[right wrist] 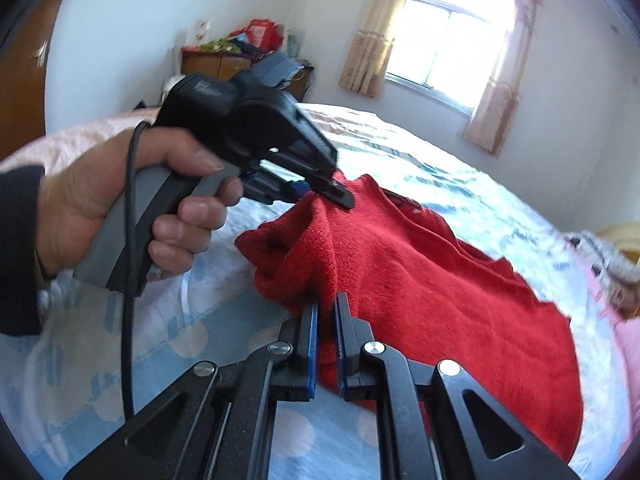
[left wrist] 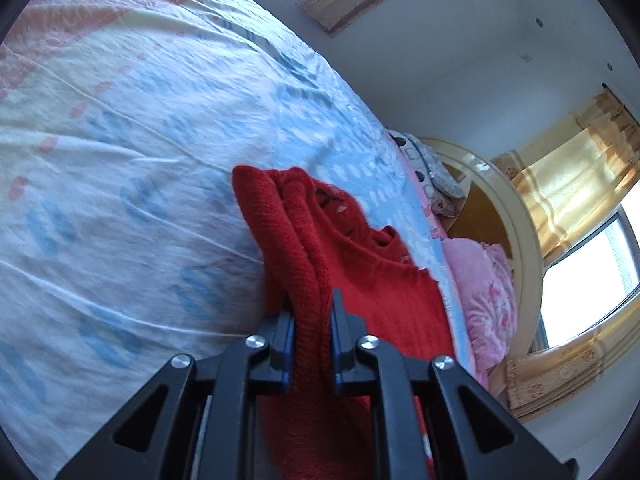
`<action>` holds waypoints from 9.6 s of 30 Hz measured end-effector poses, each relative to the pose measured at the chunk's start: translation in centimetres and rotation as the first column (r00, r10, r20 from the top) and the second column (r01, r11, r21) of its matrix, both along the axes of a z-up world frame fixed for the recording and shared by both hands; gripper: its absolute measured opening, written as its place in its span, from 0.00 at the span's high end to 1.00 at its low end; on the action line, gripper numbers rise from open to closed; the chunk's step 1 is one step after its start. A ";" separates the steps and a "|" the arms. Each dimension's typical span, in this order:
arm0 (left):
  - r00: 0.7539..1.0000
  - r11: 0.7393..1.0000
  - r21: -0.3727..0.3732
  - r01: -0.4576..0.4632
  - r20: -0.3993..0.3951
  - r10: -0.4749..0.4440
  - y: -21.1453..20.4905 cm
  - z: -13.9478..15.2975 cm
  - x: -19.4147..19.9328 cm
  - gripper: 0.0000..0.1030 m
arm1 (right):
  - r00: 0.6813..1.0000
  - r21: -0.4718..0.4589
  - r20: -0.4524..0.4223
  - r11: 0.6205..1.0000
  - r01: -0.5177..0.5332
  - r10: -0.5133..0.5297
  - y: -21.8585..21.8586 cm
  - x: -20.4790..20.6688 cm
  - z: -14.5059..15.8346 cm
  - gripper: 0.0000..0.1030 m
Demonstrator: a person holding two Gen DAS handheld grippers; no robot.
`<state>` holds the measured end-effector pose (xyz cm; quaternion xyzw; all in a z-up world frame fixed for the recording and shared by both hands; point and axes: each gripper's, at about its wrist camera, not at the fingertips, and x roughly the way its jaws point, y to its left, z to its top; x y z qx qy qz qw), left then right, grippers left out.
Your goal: Fold small clothes
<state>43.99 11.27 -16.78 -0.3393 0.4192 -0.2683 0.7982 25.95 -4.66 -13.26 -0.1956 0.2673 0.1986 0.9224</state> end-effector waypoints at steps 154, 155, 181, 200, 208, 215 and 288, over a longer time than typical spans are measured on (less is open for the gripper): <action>0.945 0.818 0.559 0.135 0.176 -0.276 -21.2 0.5 -7.9 0.00 | 0.885 0.218 -0.389 0.907 0.360 -0.257 -25.5 1.5 -0.7 0.77; 0.945 0.818 0.558 0.136 0.176 -0.277 -21.2 0.5 -7.9 0.00 | 0.887 0.245 -0.390 0.901 0.359 -0.248 -26.1 1.4 -0.3 0.76; 0.941 0.830 0.531 0.172 0.161 -0.299 -21.2 0.4 -7.4 0.00 | 0.790 0.565 -0.575 0.596 0.571 -0.212 -35.3 15.9 -2.5 0.34; 0.935 0.855 0.478 0.204 0.162 -0.314 -20.9 0.4 -7.1 0.00 | 0.826 0.631 -0.561 0.621 0.464 -0.047 -31.8 21.8 -3.8 0.33; 0.930 0.837 0.505 0.211 0.161 -0.332 -21.6 0.4 -7.3 0.00 | 0.809 0.629 -0.587 0.618 0.472 -0.020 -31.0 23.6 -5.1 0.61; 0.927 0.835 0.504 0.221 0.159 -0.341 -21.8 0.4 -7.2 0.00 | 0.820 0.630 -0.572 0.632 0.451 -0.014 -31.0 23.2 -5.3 0.67; 0.971 0.802 0.597 -0.014 0.200 -0.131 -11.1 6.9 -26.4 0.64 | 0.905 0.742 -0.363 0.657 0.135 0.224 -7.0 0.2 2.5 0.76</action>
